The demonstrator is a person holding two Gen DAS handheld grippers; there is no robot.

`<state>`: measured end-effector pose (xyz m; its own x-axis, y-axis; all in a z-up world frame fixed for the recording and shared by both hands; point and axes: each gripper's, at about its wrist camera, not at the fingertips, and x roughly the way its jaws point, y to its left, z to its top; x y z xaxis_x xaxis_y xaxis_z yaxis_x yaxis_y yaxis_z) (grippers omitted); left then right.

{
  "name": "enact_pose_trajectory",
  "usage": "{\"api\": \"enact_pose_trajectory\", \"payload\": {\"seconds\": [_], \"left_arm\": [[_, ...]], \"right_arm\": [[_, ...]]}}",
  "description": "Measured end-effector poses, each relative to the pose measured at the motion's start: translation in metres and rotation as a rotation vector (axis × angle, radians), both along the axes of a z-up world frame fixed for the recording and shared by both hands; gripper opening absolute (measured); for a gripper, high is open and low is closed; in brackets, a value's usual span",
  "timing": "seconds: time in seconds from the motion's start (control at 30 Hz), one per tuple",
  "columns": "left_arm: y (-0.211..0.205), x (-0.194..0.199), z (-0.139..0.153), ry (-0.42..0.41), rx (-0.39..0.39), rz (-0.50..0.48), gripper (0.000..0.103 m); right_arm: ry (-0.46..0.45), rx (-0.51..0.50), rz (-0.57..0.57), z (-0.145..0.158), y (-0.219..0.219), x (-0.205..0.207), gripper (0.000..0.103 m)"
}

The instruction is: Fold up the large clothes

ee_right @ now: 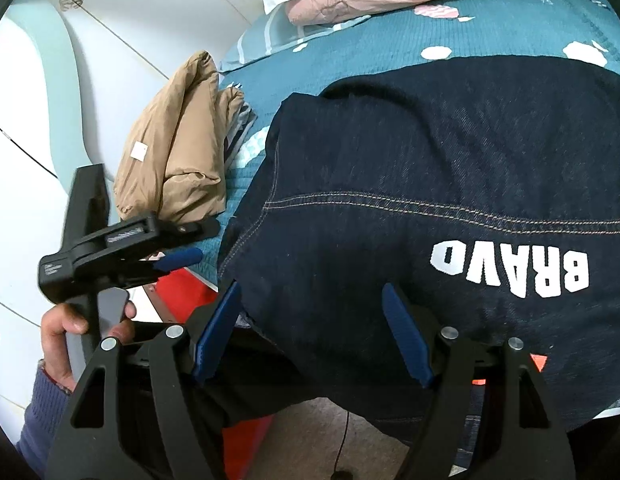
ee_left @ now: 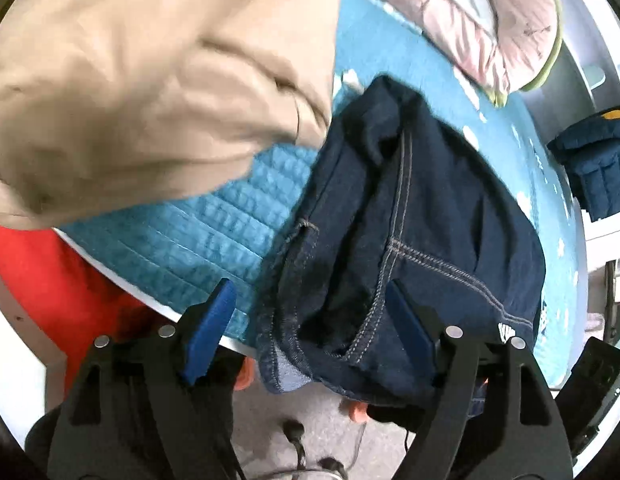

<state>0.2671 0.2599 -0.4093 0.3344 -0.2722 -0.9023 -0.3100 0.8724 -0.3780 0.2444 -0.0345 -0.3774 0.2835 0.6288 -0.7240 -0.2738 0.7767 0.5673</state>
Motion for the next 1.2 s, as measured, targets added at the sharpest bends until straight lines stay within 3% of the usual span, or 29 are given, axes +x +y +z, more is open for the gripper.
{"api": "enact_pose_trajectory", "payload": {"seconds": [0.1, 0.17, 0.23, 0.33, 0.43, 0.63, 0.8, 0.9, 0.97, 1.2], "left_arm": [[-0.004, 0.005, -0.018, 0.044, -0.033, -0.021, 0.074], [-0.007, 0.005, -0.02, 0.034, -0.014, -0.029, 0.071], [-0.007, 0.004, -0.019, 0.029, -0.013, -0.032, 0.062], [-0.008, 0.006, -0.014, 0.014, -0.097, -0.058, 0.023], [-0.014, 0.007, -0.008, 0.012, -0.094, -0.077, 0.009], [-0.035, 0.005, 0.042, -0.109, -0.09, -0.13, 0.007], [-0.055, 0.006, 0.081, -0.183, -0.106, -0.191, 0.006], [-0.071, 0.01, 0.093, -0.196, -0.099, -0.215, 0.006], [-0.078, 0.012, 0.097, -0.199, -0.115, -0.223, 0.006], [-0.101, 0.01, 0.117, -0.23, -0.119, -0.249, 0.006]], "right_arm": [[-0.001, -0.003, 0.006, 0.0, 0.002, 0.0, 0.07], [-0.003, -0.006, 0.007, 0.0, 0.002, 0.0, 0.07], [-0.003, -0.01, 0.009, 0.0, 0.004, 0.0, 0.07], [-0.002, -0.011, 0.019, -0.001, 0.009, 0.0, 0.07], [-0.002, -0.009, 0.038, 0.0, 0.016, -0.001, 0.07], [-0.036, 0.047, 0.076, 0.016, 0.029, -0.005, 0.07], [-0.136, 0.093, 0.113, 0.047, 0.038, -0.011, 0.07], [-0.182, 0.1, 0.123, 0.059, 0.041, -0.013, 0.07], [-0.2, 0.071, 0.131, 0.062, 0.043, -0.014, 0.076], [-0.256, 0.024, 0.053, 0.068, 0.045, -0.007, 0.076]]}}
